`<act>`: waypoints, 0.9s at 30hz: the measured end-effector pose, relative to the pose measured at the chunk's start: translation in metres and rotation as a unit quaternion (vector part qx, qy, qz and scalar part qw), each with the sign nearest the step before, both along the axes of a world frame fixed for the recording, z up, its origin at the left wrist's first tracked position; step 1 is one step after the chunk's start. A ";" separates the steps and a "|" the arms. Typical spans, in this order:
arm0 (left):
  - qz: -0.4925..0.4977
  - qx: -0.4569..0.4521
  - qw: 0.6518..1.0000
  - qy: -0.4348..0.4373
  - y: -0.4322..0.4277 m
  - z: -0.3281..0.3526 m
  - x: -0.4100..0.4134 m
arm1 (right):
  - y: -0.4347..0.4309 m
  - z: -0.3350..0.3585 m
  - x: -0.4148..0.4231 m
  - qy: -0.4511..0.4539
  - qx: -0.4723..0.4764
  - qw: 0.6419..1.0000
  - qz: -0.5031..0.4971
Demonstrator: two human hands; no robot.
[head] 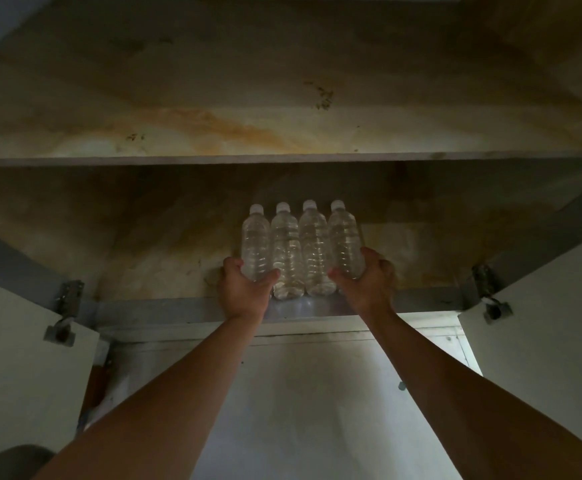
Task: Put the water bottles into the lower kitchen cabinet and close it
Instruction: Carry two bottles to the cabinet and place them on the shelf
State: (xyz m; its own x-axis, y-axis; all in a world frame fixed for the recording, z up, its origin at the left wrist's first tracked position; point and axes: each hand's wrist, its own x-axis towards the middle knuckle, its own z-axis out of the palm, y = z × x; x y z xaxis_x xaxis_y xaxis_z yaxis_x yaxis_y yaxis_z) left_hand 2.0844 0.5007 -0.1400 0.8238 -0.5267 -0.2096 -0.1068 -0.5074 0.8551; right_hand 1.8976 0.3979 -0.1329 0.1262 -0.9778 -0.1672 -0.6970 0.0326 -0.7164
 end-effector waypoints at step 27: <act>-0.049 0.040 0.997 -0.053 0.027 0.008 -0.020 | 0.043 0.005 0.001 0.030 -0.022 0.999 -0.026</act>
State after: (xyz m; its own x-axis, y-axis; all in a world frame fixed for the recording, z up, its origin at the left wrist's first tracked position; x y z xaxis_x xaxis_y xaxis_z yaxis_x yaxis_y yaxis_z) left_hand 2.0649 0.5273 -0.1322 0.7893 -0.5904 -0.1685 -0.2469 -0.5565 0.7933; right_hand 1.8984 0.4406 -0.1281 0.0661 -0.9892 -0.1307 -0.7375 0.0398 -0.6741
